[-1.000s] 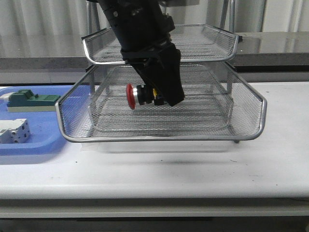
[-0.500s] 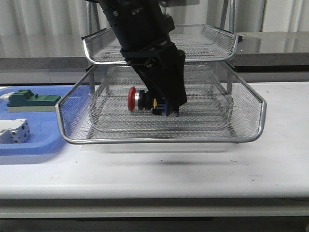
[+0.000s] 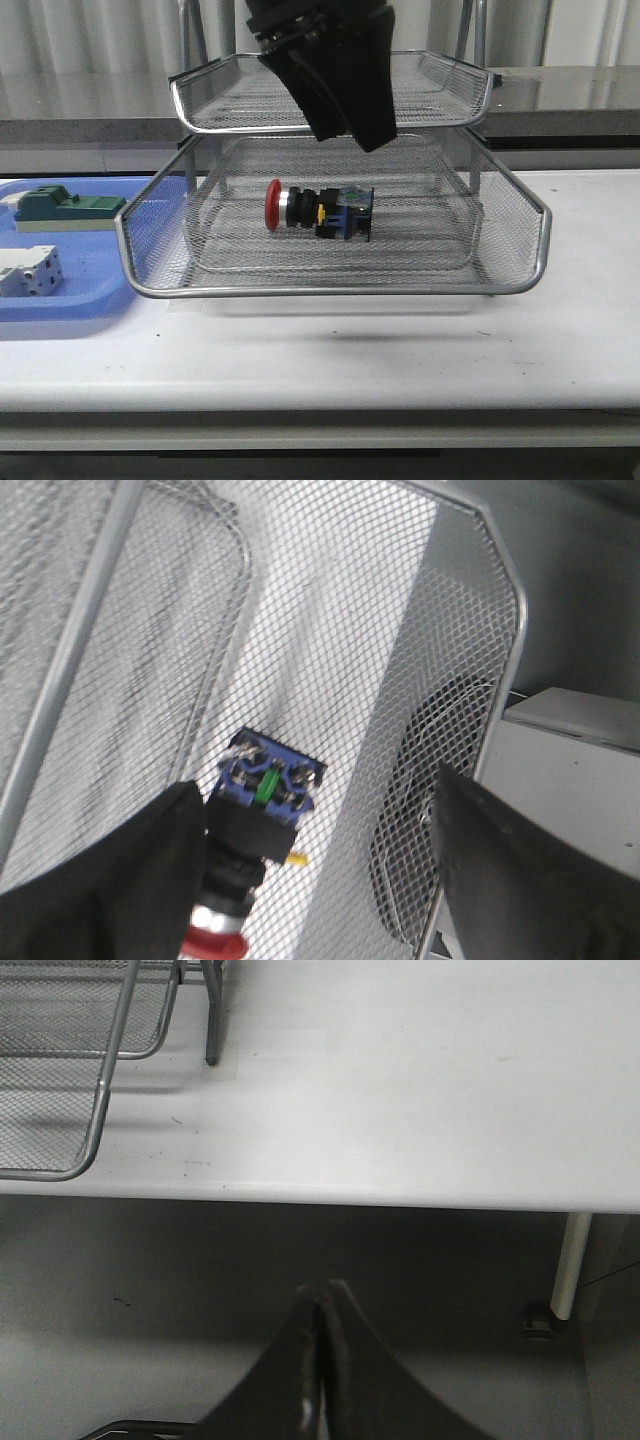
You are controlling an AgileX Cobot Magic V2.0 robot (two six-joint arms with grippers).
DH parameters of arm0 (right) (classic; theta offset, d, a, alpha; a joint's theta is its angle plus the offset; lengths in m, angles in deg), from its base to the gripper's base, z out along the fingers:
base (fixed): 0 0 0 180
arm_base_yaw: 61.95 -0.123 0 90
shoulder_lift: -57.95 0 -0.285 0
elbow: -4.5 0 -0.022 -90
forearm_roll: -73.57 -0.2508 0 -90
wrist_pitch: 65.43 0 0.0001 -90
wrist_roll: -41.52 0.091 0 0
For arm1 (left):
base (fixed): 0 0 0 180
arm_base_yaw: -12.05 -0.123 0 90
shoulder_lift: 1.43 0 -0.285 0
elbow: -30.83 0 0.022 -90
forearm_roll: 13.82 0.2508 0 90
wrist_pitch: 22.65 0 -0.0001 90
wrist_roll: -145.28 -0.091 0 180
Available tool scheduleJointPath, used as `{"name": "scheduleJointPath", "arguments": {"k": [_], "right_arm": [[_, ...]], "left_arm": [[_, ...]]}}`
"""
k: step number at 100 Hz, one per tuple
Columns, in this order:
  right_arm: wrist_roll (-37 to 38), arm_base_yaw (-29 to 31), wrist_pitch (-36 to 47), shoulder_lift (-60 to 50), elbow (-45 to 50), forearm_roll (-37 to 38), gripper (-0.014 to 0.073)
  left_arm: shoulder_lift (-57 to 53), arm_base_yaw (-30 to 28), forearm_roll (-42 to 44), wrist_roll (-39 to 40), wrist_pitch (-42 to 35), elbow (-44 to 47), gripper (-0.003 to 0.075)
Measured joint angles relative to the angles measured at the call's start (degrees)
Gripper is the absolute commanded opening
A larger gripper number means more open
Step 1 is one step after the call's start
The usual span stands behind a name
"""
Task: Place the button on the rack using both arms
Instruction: 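Raise the left gripper away from the rack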
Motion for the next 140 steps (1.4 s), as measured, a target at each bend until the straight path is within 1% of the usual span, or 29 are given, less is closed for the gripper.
{"name": "scheduleJointPath", "arguments": {"k": [26,38,59,87,97,111,123,140], "right_arm": [[0.0,0.0,0.0,0.0,0.0,0.0,-0.007],[0.0,0.0,0.0,0.0,0.0,0.0,-0.007],[0.0,0.0,0.0,0.0,0.0,0.0,-0.007],[0.0,0.0,0.0,0.0,0.0,0.09,-0.007],[0.0,0.0,0.0,0.0,0.0,0.09,-0.007],[0.0,0.0,0.0,0.0,0.0,0.09,-0.007],[0.0,0.0,0.0,0.0,0.0,0.09,-0.007],[0.0,0.0,0.0,0.0,0.0,0.09,-0.007]], "left_arm": [[-5.24,-0.16,10.7,5.84,0.92,-0.09,0.0439],[-8.3,-2.23,12.2,7.85,1.17,-0.09,0.0439],[-15.29,-9.02,12.55,9.94,1.17,4.04,0.0439],[-27.14,-22.09,12.31,10.94,0.58,16.38,0.0439],[-32.95,-26.9,11.24,11.19,-2.74,22.21,0.0439],[-41.44,-31.69,8.01,11.29,-9.0,31.42,0.0439],[-49.23,-33.54,6.8,11.29,-15.5,40.44,0.0439],[-60.25,-33.87,5.24,11.29,-26.45,53.1,0.0439]]}}
